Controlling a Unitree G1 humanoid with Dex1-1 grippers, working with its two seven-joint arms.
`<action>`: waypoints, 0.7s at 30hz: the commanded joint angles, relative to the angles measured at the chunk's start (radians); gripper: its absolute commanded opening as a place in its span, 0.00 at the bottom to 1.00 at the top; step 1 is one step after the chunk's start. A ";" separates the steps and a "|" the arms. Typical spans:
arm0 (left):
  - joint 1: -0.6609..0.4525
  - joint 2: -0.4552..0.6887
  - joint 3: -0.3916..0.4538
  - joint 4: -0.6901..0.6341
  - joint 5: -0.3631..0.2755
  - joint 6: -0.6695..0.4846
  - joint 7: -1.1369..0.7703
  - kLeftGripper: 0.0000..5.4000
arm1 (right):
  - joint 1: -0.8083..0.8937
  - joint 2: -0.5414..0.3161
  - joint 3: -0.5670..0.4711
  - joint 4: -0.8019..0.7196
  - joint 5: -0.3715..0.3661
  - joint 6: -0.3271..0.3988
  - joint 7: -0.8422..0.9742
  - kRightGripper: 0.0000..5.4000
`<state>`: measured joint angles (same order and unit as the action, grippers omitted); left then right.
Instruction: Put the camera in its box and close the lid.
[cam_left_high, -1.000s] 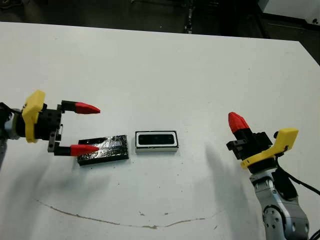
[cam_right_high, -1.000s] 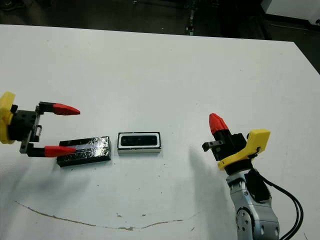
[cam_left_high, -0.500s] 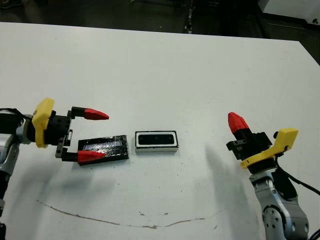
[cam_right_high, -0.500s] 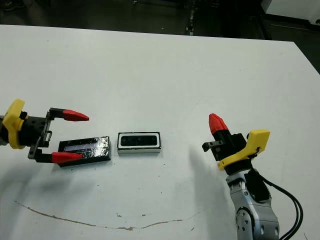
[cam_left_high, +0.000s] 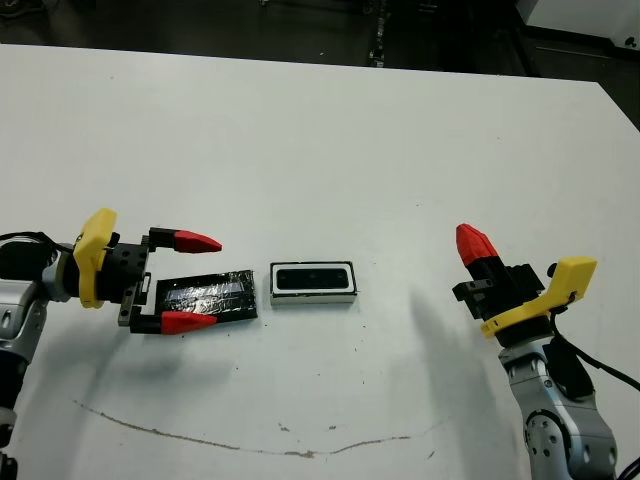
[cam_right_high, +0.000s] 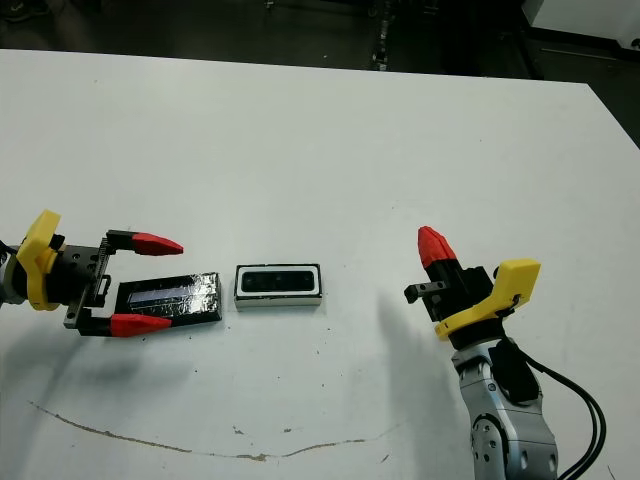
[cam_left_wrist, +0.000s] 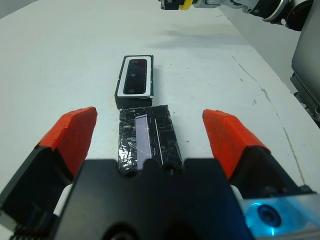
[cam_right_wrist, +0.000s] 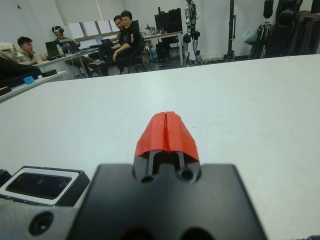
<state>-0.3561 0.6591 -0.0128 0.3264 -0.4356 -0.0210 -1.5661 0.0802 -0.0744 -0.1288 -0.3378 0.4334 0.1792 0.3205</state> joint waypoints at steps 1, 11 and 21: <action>0.009 -0.010 -0.009 -0.008 0.014 0.002 0.017 1.00 | 0.005 -0.014 -0.006 0.001 0.005 0.007 -0.006 0.00; 0.019 -0.022 -0.035 0.031 0.057 -0.013 0.044 1.00 | 0.015 -0.013 -0.009 0.009 0.008 -0.010 0.003 0.00; 0.025 -0.037 -0.042 0.059 0.066 -0.007 0.053 1.00 | 0.018 -0.013 -0.008 0.008 0.025 -0.003 0.007 0.00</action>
<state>-0.3499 0.6281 -0.0435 0.3645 -0.3860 -0.0365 -1.5179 0.0868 -0.0744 -0.1297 -0.3377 0.4563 0.1780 0.3214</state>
